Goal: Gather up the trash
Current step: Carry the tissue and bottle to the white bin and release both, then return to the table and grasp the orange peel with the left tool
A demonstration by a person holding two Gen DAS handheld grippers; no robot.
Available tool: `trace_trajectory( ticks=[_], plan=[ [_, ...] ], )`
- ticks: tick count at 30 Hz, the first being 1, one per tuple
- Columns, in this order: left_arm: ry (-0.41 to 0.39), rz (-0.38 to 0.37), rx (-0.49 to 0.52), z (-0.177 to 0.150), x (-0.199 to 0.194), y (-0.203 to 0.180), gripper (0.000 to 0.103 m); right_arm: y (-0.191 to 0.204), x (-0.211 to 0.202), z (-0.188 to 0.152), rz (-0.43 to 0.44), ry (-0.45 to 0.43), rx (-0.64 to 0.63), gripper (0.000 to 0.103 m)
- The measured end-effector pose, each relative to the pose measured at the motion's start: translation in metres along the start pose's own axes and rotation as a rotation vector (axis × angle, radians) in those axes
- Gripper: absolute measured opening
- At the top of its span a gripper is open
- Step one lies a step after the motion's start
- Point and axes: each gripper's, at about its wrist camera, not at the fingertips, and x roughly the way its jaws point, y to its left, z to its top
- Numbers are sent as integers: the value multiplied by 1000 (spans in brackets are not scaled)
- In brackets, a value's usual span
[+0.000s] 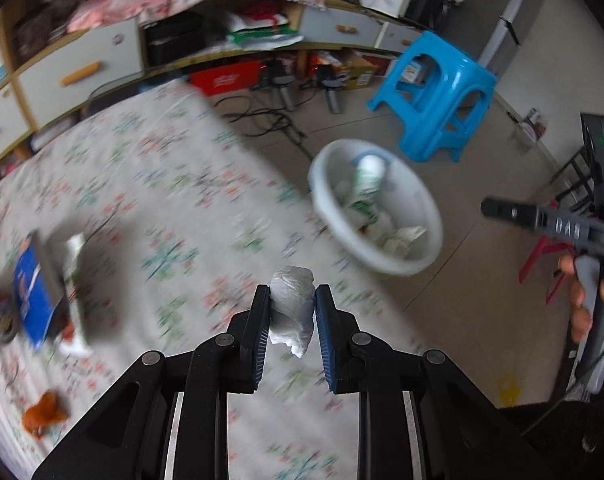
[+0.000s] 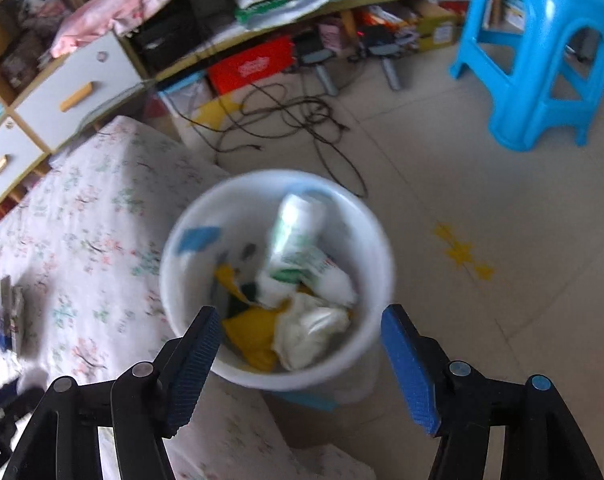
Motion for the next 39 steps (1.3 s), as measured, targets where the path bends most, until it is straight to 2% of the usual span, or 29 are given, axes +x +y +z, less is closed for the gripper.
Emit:
trace_trajectory(
  ticks=[3,8,14,15,17,18,19,27,31,36,39],
  plan=[
    [-1,-22,34,17,12,-21,24,-15,-4,-6,-33,9,1,71],
    [4,-46,51,39,33,-47,24,-36,-13,-14,-37,13,22,72],
    [-11,-95,39,56,49,-61,27,-49,-20,-16,-45,5,36,73],
    [-19,-96,35,59,51,-61,32,-51,-20,-16,-47,7,38,74],
    [-23,-83,13,65,55,-59,50,-54,-21,-16,-52,5,38,74],
    [-24,-73,0,67,55,-58,67,-55,-23,-15,-55,2,37,75],
    [-30,-67,-19,68,54,-56,77,-55,-23,-15,-56,-1,37,75],
    [-38,-2,-11,54,37,-41,85,-52,-27,-16,-45,-8,30,76],
    [-41,-9,-28,42,21,-27,90,-44,-29,-16,-43,-13,15,76],
    [-51,23,-36,25,-2,-4,91,-30,-34,-19,-43,-34,-17,79],
    [-59,43,-44,12,-20,14,96,-19,-37,-21,-38,-41,-32,80]
  ],
)
